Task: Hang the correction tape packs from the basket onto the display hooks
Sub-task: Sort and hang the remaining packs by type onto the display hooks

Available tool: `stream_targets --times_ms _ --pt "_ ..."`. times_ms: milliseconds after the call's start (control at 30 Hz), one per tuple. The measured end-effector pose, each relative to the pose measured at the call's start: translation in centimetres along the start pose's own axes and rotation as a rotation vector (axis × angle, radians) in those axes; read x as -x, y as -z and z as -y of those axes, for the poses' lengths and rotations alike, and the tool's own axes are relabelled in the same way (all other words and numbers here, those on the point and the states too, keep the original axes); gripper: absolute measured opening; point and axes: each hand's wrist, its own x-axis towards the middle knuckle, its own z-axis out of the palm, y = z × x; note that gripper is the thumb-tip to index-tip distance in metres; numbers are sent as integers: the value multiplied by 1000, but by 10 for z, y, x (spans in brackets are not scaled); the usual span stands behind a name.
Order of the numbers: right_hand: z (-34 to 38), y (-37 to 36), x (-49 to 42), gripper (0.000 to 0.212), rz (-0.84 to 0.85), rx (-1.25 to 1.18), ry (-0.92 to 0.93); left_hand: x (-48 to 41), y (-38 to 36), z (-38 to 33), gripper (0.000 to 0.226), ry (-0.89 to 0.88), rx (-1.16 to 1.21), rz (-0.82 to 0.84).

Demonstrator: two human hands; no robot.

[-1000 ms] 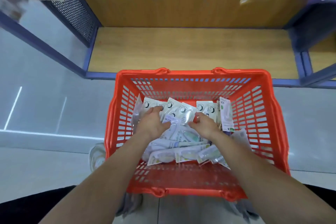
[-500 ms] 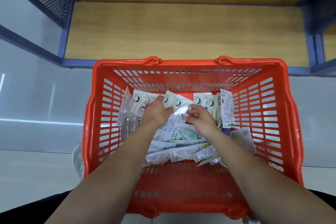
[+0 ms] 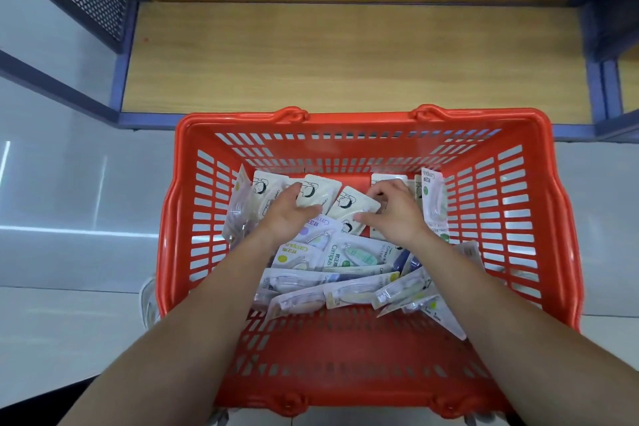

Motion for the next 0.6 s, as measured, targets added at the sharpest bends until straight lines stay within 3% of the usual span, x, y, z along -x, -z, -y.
stream_targets --times_ms 100,167,367,500,600 --pt "6 15 8 28 -23 -232 -7 4 3 0 34 -78 137 -82" --pt "15 29 15 26 -66 -343 4 8 4 -2 27 -129 202 -116" --pt "38 42 25 29 31 -421 127 30 3 -34 22 -262 226 -55" --pt "50 31 32 29 -81 -534 133 43 -5 -48 23 -242 250 55" --pt "50 23 36 34 -187 -533 83 48 -6 -49 38 -278 169 96"
